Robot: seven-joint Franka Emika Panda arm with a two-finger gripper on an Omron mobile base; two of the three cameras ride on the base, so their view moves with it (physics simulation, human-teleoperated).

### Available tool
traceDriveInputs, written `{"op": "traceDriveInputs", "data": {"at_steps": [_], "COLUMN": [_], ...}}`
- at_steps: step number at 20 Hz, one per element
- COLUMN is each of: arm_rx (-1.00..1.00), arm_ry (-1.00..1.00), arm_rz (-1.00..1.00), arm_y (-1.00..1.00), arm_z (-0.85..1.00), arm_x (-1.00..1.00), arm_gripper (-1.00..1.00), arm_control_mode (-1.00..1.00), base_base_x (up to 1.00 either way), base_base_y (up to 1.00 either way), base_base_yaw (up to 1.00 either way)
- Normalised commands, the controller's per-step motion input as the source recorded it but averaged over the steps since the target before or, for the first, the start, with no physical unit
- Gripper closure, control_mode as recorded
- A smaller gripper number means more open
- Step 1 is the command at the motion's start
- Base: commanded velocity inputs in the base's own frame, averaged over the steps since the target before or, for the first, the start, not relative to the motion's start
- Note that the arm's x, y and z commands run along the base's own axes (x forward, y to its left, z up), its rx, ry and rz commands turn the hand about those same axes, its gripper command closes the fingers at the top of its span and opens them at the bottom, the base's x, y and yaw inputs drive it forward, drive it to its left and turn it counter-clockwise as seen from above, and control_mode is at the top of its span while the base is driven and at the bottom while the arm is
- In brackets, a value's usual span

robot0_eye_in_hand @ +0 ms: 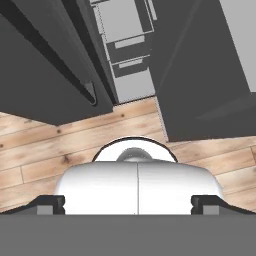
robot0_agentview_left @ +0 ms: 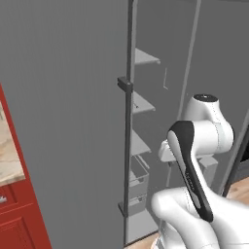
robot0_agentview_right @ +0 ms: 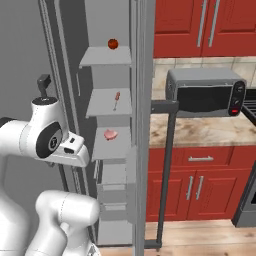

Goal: Store the kebab skewer in the freezer for long-term storage. Close the freezer door after placing the cooked food.

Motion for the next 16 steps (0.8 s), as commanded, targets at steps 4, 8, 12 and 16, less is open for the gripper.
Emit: {"op": "traceDriveInputs", "data": {"at_steps": [4, 8, 12, 16], "arm_rx": [0.0, 0.0, 0.0, 0.0], "arm_ry": [0.0, 0.0, 0.0, 0.0], "arm_rz": [0.0, 0.0, 0.0, 0.0], "arm_y": [0.0, 0.0, 0.0, 0.0], "arm_z": [0.0, 0.0, 0.0, 0.0], "arm_x": [0.0, 0.0, 0.0, 0.0], "arm_gripper": [-1.0, -1.0, -1.0, -1.0], "arm_control_mode": [1.0, 1.0, 1.0, 1.0], "base_base_x": [-0.6, -0.34, -0.36, -0.56], "base_base_y": [0.0, 0.0, -0.19, -0.22], "base_base_yaw": [0.06, 0.13, 0.21, 0.31]}}
